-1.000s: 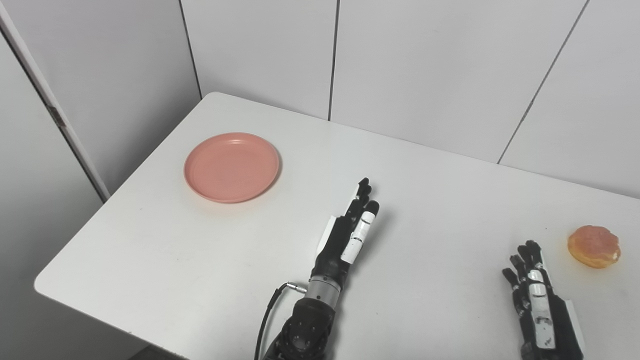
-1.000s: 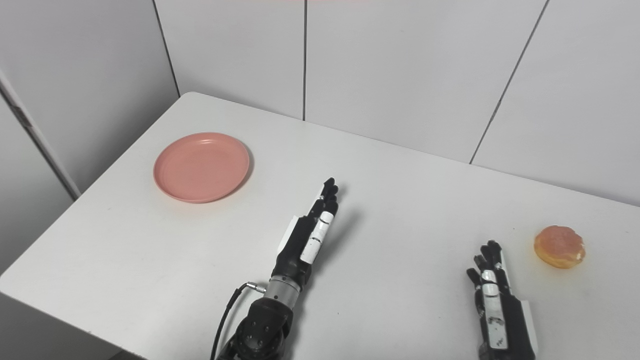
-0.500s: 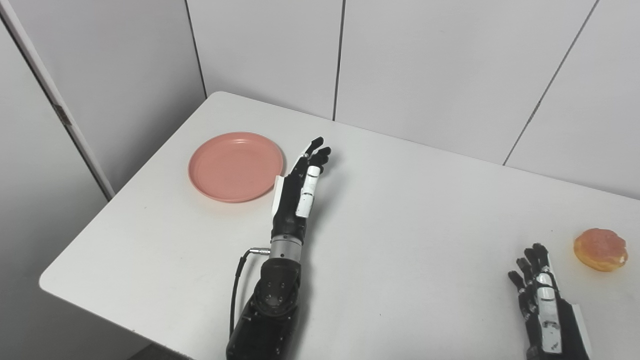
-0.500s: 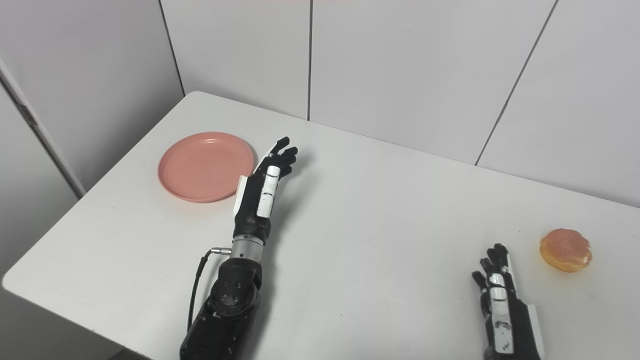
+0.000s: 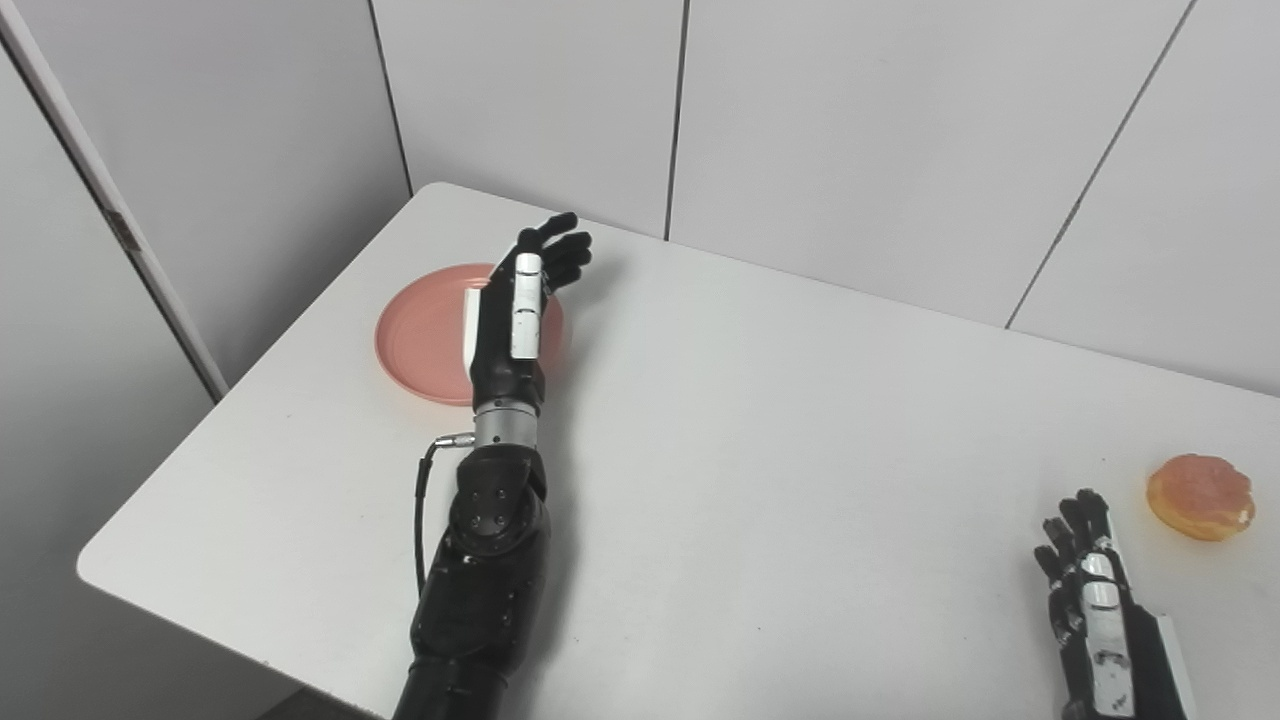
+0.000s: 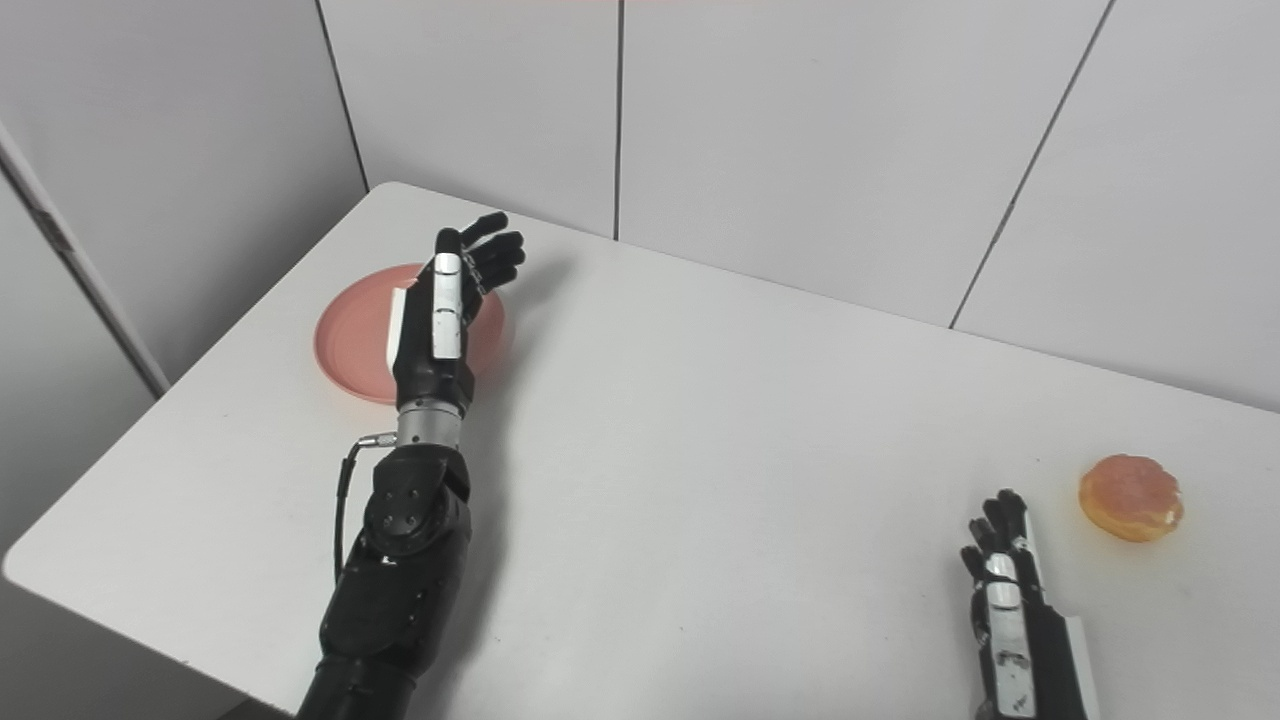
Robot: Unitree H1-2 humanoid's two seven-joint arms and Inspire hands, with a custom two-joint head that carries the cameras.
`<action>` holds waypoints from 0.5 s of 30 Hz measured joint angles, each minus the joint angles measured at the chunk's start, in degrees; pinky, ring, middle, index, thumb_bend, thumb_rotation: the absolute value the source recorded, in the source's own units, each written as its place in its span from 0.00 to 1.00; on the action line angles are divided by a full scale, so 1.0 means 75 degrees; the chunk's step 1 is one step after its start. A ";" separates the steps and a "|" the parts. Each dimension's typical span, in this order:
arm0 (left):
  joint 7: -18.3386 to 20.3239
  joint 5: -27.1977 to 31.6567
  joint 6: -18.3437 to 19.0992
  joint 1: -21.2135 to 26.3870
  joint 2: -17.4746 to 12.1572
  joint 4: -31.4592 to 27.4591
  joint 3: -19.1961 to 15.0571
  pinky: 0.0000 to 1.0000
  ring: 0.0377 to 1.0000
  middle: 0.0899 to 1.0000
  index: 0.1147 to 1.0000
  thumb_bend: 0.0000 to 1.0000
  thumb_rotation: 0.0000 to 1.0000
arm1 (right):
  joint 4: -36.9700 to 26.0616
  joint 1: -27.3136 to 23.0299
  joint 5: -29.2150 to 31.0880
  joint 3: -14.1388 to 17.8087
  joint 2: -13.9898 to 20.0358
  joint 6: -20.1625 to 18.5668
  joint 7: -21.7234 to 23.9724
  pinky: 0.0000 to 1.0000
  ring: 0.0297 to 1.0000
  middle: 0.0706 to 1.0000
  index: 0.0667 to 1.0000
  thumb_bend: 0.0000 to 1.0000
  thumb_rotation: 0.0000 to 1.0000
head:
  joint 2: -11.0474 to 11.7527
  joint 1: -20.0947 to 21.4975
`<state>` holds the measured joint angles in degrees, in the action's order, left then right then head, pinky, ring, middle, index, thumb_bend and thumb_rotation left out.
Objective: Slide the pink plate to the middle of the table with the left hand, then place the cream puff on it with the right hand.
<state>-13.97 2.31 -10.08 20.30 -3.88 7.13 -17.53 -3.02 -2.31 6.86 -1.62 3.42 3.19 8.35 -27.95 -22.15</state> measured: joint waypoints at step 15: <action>-0.1061 -0.0183 -0.0289 0.0294 -0.0621 0.0282 -0.0708 0.68 0.65 0.62 0.59 0.78 1.00 | -0.0263 0.0046 0.0090 0.0012 0.0123 -0.0074 0.0016 1.00 1.00 1.00 1.00 0.41 0.94 | -0.0106 -0.0176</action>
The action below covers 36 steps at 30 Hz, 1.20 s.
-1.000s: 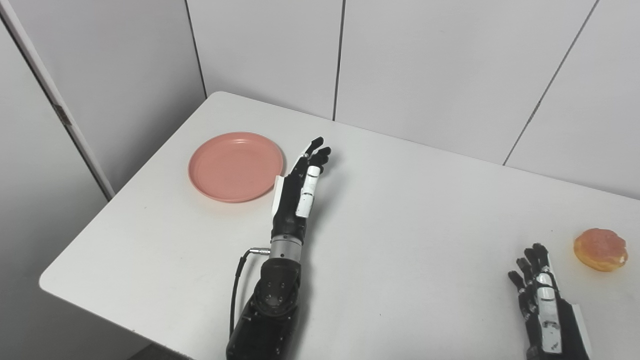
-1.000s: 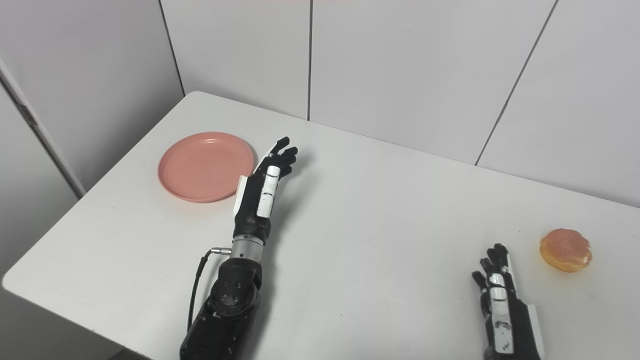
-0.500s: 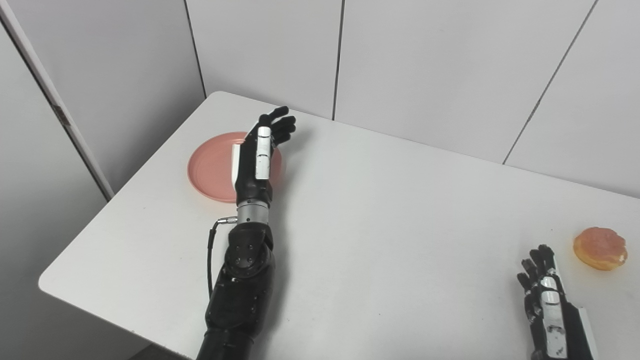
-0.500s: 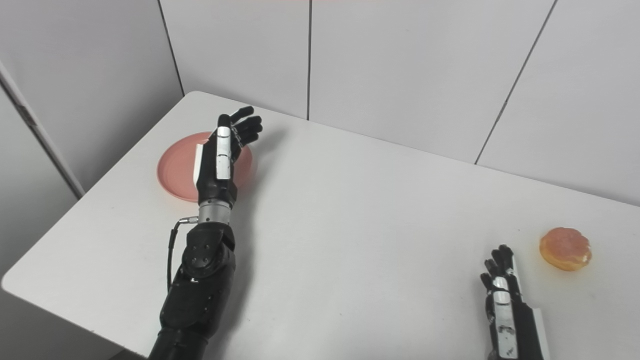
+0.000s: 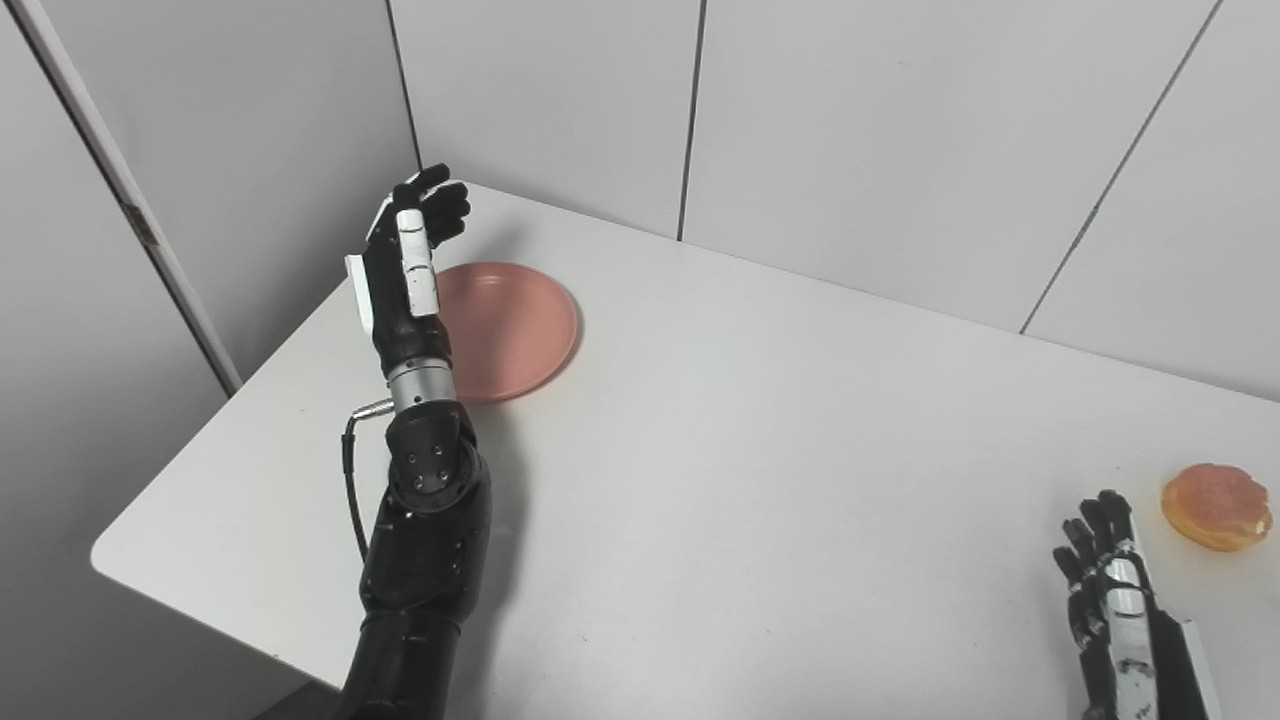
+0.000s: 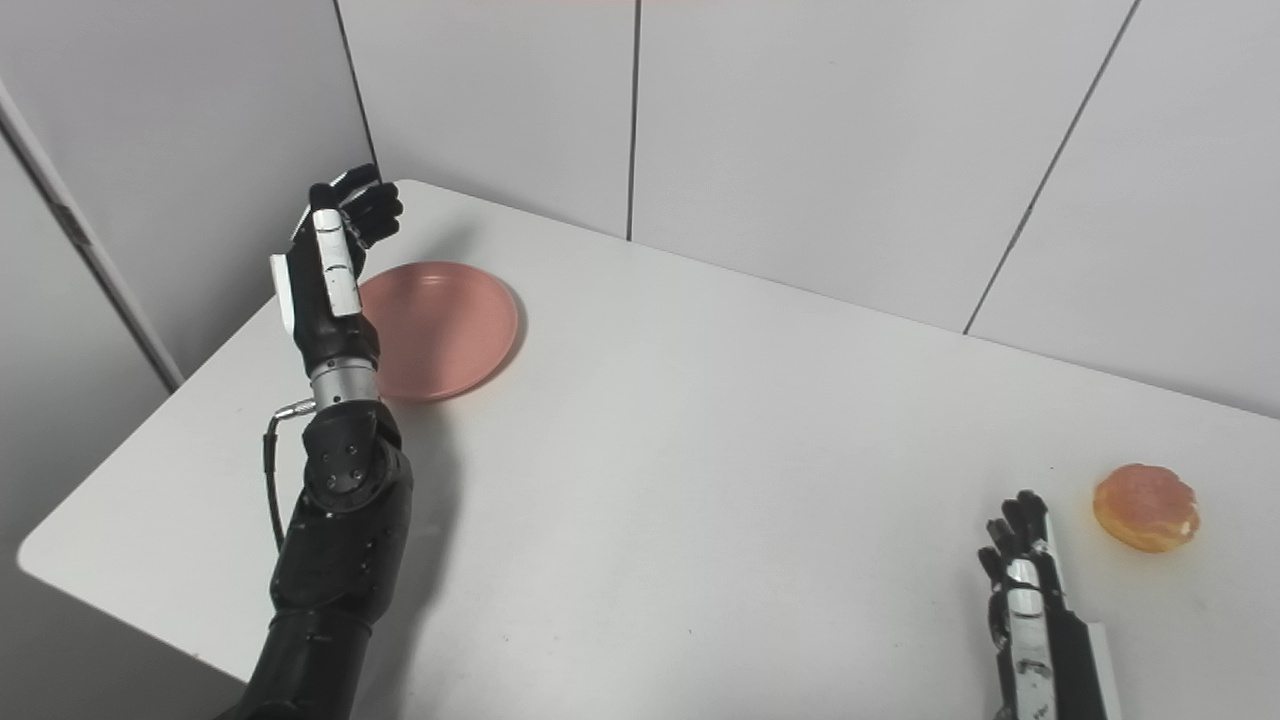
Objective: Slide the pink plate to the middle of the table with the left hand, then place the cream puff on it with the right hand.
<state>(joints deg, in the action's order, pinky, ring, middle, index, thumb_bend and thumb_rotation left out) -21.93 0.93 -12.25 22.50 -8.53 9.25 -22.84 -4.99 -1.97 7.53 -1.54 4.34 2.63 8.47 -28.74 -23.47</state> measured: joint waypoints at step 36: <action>0.0827 0.1003 -0.0391 0.0113 -0.1333 0.2998 -0.0118 0.76 0.76 0.74 0.71 0.81 1.00 | -0.0203 0.0010 0.0047 -0.0036 0.0008 -0.0210 -0.0007 1.00 1.00 1.00 1.00 0.40 0.95 | -0.0129 0.0035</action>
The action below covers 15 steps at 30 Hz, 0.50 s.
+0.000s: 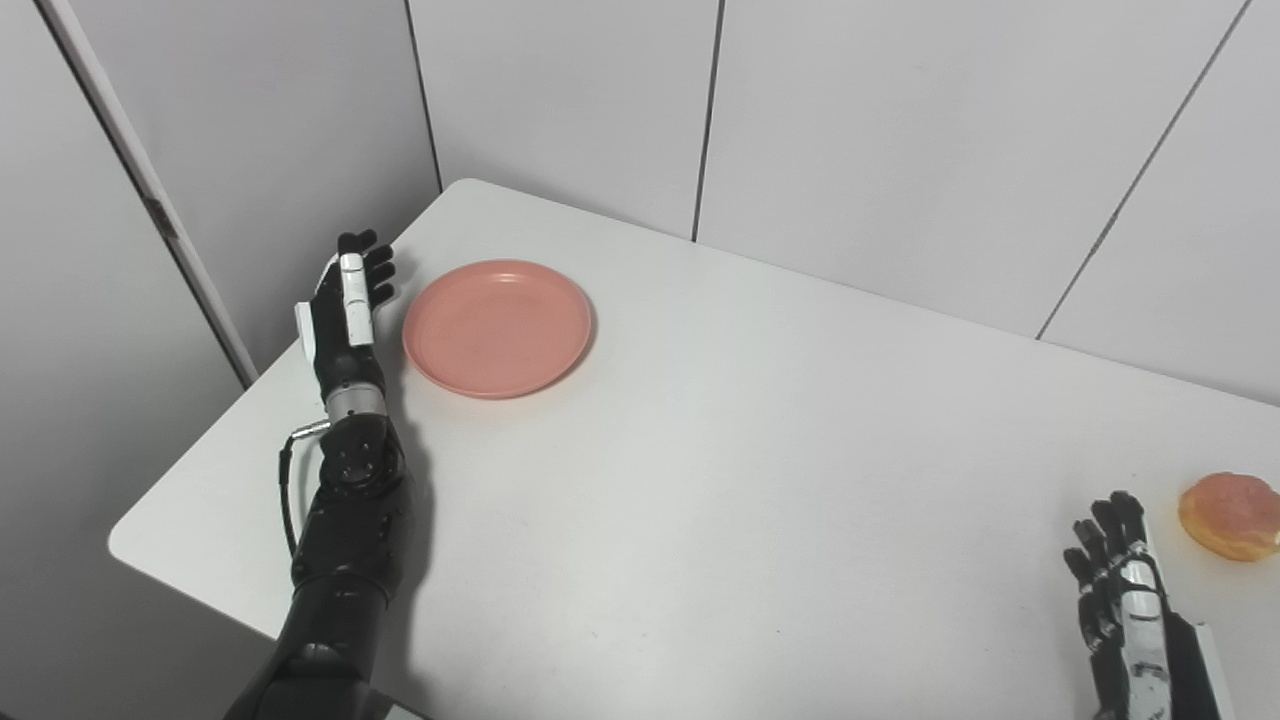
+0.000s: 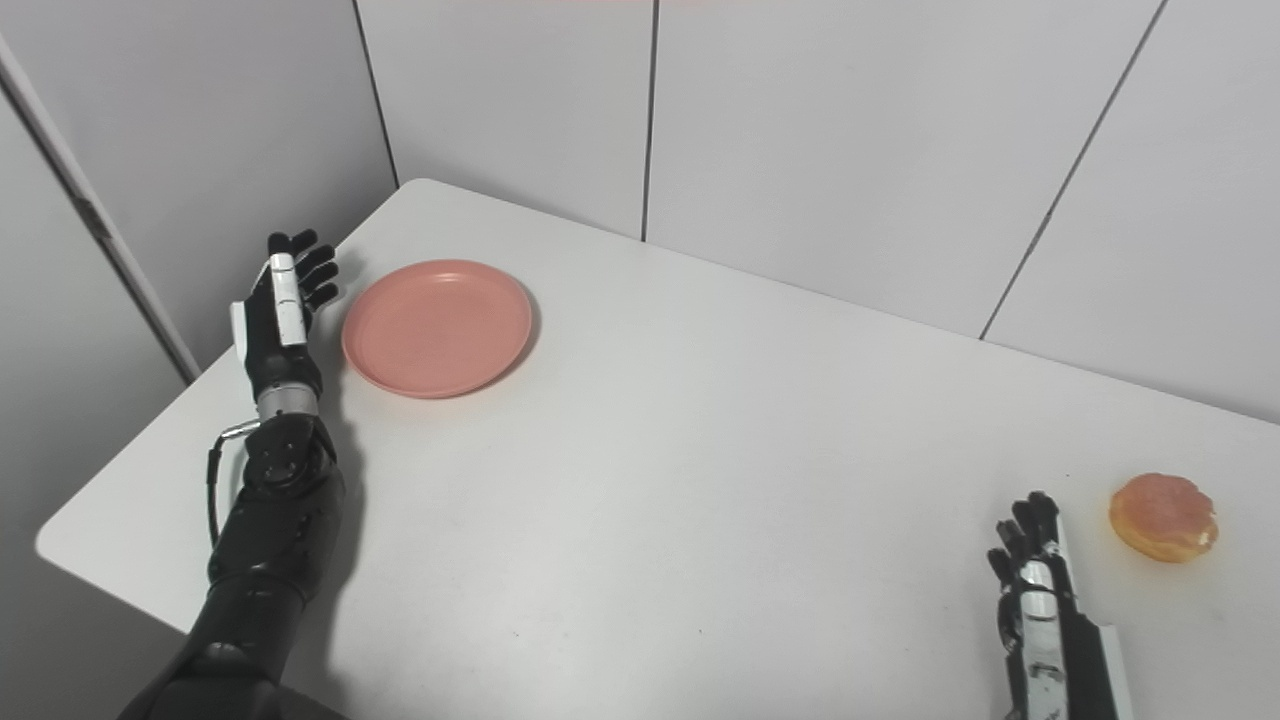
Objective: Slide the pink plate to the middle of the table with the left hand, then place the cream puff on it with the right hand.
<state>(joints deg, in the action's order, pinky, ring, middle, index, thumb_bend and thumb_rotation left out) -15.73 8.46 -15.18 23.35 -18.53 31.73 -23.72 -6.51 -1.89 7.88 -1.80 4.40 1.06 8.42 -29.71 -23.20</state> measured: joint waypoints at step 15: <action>0.0103 -0.0112 0.0512 -0.0027 0.0045 -0.0188 0.0365 0.89 0.84 0.80 0.77 0.78 1.00 | -0.0035 0.0001 0.0078 0.0017 0.0010 -0.0059 0.0004 1.00 1.00 1.00 1.00 0.38 0.96 | -0.0059 -0.0059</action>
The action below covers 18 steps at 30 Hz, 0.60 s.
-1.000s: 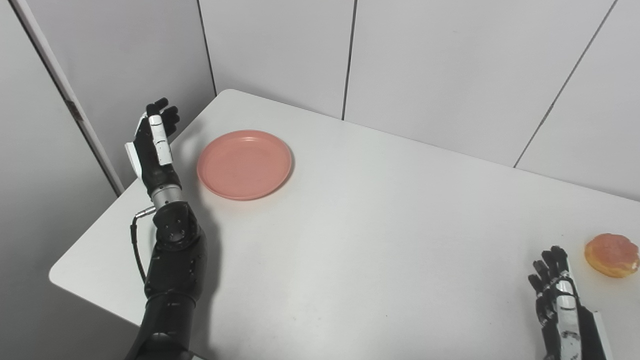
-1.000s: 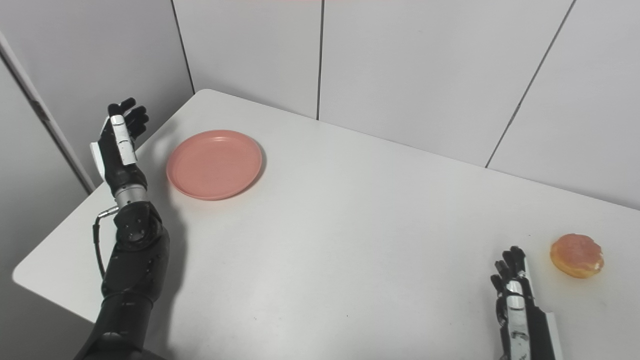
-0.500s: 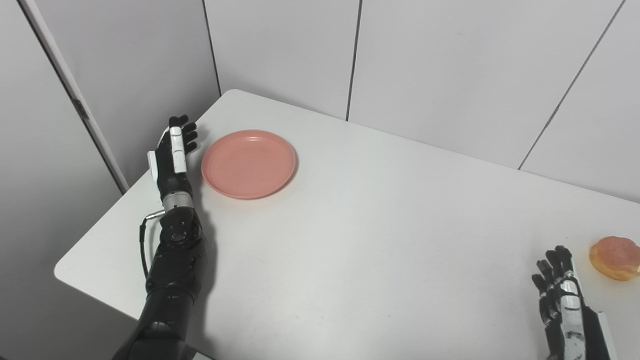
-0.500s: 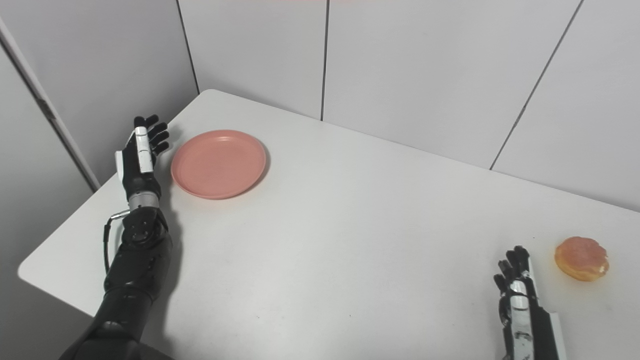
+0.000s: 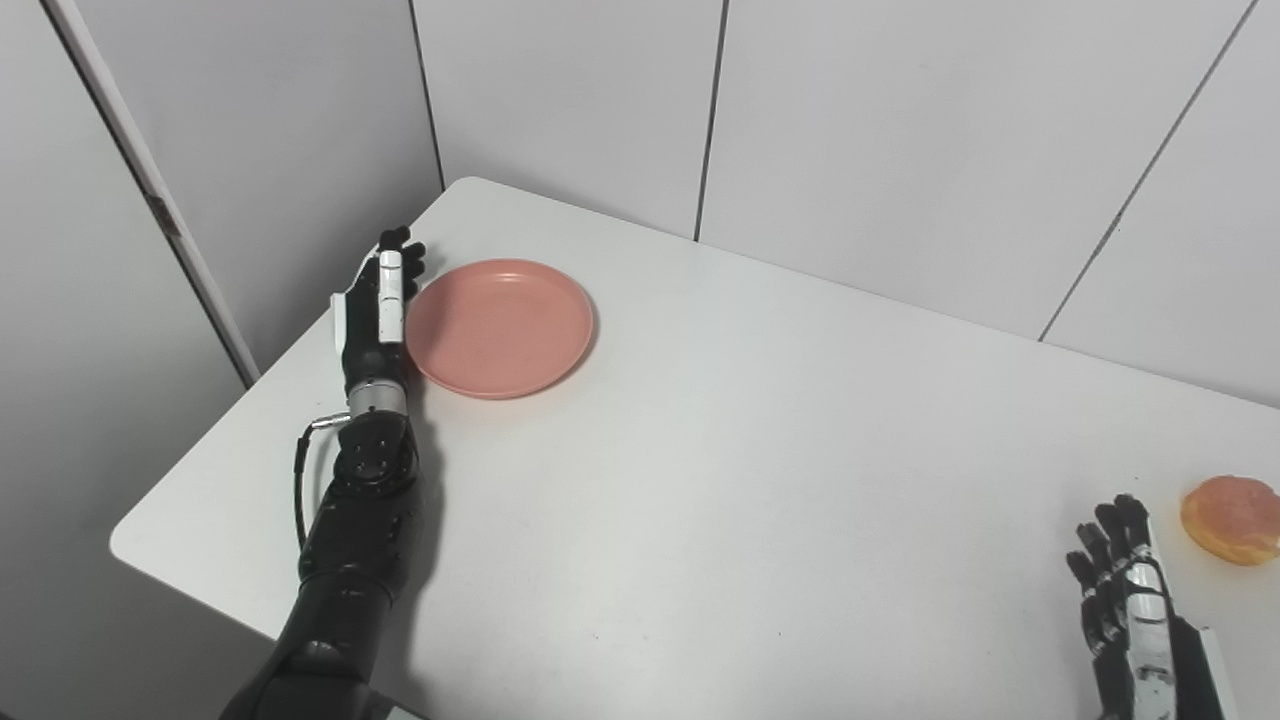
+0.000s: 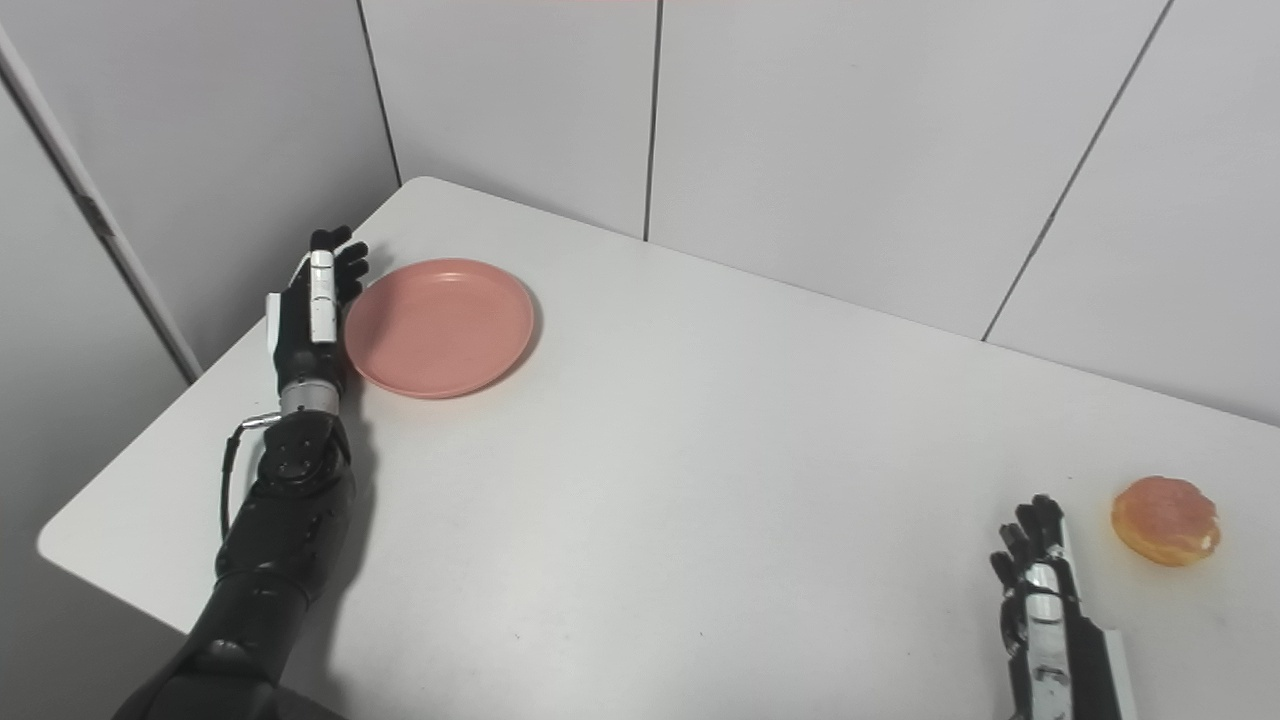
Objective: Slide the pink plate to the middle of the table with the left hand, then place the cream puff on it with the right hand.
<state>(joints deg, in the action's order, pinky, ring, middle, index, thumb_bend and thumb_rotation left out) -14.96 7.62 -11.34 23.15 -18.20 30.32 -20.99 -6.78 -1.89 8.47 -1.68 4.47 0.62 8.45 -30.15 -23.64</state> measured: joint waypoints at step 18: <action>0.0871 0.0454 0.0590 -0.0165 -0.0138 -0.0397 0.0276 0.84 0.85 0.82 0.78 0.84 1.00 | 0.0000 -0.0002 0.0013 0.0008 -0.0003 -0.0007 -0.0004 1.00 1.00 1.00 1.00 0.43 0.92 | -0.0035 0.0047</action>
<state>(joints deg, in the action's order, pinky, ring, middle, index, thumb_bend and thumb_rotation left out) -8.42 11.02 -6.92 21.91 -19.24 27.34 -18.92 -6.78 -1.90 8.56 -1.61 4.45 0.57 8.41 -30.41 -23.29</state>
